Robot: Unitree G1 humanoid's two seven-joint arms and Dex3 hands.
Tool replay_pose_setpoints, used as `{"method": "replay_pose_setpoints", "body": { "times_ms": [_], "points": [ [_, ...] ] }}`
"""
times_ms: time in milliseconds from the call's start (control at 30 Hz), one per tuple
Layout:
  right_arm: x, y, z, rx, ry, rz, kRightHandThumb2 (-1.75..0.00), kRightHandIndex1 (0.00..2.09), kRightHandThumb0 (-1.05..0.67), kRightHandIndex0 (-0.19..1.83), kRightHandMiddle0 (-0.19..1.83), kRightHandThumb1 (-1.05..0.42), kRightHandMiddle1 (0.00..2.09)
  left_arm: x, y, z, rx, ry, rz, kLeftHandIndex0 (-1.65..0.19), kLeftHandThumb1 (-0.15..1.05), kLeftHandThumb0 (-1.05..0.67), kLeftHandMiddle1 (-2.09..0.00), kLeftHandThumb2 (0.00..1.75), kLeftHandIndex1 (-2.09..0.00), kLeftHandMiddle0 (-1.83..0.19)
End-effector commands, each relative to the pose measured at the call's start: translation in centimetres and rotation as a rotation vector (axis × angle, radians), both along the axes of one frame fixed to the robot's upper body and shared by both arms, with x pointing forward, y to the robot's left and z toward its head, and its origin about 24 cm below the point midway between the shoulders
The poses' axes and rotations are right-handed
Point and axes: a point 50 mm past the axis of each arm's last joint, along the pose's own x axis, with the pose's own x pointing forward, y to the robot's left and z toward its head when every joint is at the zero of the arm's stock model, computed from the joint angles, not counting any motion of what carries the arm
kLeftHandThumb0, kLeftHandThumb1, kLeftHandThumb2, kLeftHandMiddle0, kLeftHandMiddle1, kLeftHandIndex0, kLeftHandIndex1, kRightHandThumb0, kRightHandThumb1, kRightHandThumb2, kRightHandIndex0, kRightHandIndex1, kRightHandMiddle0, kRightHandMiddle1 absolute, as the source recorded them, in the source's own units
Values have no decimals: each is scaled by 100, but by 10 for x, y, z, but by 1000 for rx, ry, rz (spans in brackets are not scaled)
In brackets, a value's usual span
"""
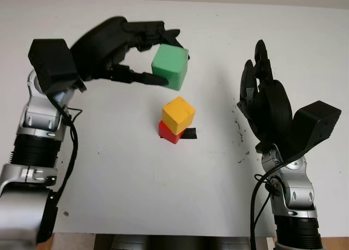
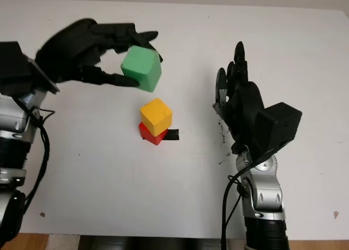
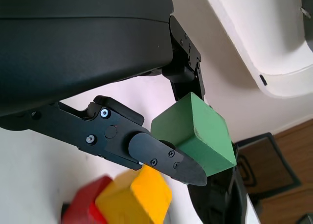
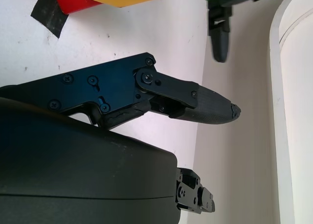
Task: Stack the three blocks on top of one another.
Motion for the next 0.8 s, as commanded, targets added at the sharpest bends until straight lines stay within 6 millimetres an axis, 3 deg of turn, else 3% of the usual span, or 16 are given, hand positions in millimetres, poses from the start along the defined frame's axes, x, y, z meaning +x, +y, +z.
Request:
{"method": "replay_pose_setpoints", "body": {
  "times_ms": [0, 400, 767],
  "points": [
    [-2, -3, -1, 9, -1, -8, -66, 0, -67, -19, -19, -105, 0, -2, 3, -4, -32, 2, -4, -44, 105, -49, -5, 11, -127, -15],
    [-4, -2, -4, -8, 5, -8, -67, 0, -67, -19, -19, -105, 0, -3, -1, -17, -41, 73, -48, -37, 105, -49, -5, 17, -135, -8],
    [-3, -1, -5, -8, 12, -9, -66, 0, -69, -19, -19, -105, 0, -2, -7, -14, -10, 74, -75, -33, 105, -49, -5, 19, -138, -7]
  ]
}}
